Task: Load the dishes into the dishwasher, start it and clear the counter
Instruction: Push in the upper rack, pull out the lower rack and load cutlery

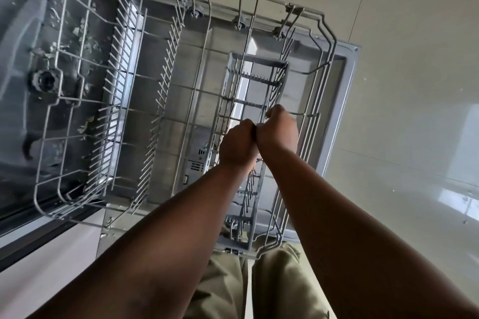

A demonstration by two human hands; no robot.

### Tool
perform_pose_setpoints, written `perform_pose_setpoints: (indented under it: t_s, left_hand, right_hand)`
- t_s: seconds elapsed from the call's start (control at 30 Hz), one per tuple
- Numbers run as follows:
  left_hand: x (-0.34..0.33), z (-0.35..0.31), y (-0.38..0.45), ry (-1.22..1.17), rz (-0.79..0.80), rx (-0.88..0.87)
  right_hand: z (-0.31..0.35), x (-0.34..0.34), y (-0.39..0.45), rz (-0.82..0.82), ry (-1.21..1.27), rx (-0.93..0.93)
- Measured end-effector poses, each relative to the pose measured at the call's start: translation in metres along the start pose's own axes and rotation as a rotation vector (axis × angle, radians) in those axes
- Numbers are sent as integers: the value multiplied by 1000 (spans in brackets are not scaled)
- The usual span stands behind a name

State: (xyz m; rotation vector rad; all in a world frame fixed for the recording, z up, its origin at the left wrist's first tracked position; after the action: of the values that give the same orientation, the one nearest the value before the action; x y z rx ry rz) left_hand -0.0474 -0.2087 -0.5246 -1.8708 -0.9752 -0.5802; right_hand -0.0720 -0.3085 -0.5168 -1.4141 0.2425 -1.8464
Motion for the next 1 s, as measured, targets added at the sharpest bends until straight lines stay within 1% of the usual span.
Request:
perform_pose_setpoints:
  t_s: [0.17,0.3,0.43,0.53,0.6,0.73,0.87,1.0]
  left_hand:
    - [-5,6,4,-13,36,3]
    - [-1,8,12,-6,111,-33]
    - [5,13,23,-126,175,-14]
    - [-1,20,26,-278,250,89]
    - [-4,22,28,-350,273,128]
    - [-7,23,29,-401,264,177]
    - [-7,20,31,-355,286,149]
    - [-7,21,31,-414,214,183]
  right_hand:
    - [5,0,-1,-13,-117,0]
    - [9,-1,-1,-10,-191,45]
    - [10,0,3,11,-264,47]
    - [15,2,7,27,-285,32]
    - [17,5,9,35,-279,10]
    - [17,10,17,43,-272,-24]
    - [13,13,24,70,-181,-46]
    - [7,12,27,99,-130,-48]
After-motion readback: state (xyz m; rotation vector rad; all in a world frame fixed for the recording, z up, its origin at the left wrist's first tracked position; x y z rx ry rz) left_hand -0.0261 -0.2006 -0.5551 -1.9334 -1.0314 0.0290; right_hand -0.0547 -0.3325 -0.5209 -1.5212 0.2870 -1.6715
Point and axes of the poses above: each hand's wrist, its own y-axis towards the middle knuckle, its own x-axis out of the back of the hand, z = x × y, the point moved 6 cm from there along y, towards the middle knuckle, and after that the axes turned 4 degrees about -z, right-handed, at the moved point
